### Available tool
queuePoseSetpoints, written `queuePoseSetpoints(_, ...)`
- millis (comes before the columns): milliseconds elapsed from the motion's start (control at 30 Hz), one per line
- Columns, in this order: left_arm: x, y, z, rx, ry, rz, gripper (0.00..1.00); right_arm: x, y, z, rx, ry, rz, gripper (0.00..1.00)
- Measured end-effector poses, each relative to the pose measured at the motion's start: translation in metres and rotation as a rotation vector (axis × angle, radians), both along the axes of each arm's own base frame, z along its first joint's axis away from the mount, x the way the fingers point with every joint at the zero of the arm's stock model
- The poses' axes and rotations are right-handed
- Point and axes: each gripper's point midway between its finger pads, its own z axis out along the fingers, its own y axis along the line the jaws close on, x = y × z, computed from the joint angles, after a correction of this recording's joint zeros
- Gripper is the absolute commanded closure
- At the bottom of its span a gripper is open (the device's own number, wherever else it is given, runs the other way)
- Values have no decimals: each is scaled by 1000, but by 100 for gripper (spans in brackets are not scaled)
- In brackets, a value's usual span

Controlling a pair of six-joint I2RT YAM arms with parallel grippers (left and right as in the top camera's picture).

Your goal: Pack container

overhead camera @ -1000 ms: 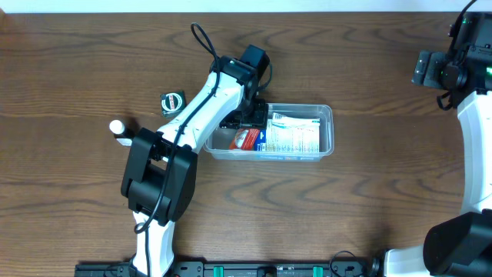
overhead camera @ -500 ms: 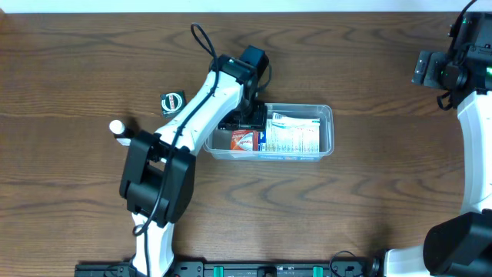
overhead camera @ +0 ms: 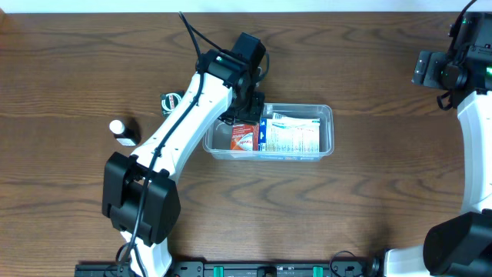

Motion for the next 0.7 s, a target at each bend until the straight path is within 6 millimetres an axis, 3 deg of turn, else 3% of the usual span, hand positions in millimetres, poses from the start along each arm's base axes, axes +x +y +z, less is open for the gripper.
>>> queuePoseSetpoints(367, 0, -8, -3, -7, -16, -21, 73, 0, 0, 0, 0, 0, 0, 1)
queuePoseSetpoints(533, -11, -17, -17, 6, -1, -54, 73, 0, 0, 0, 0, 0, 0, 1)
queuePoseSetpoints(700, -19, -10, -34, 46, 21, -58, 73, 0, 0, 0, 0, 0, 0, 1)
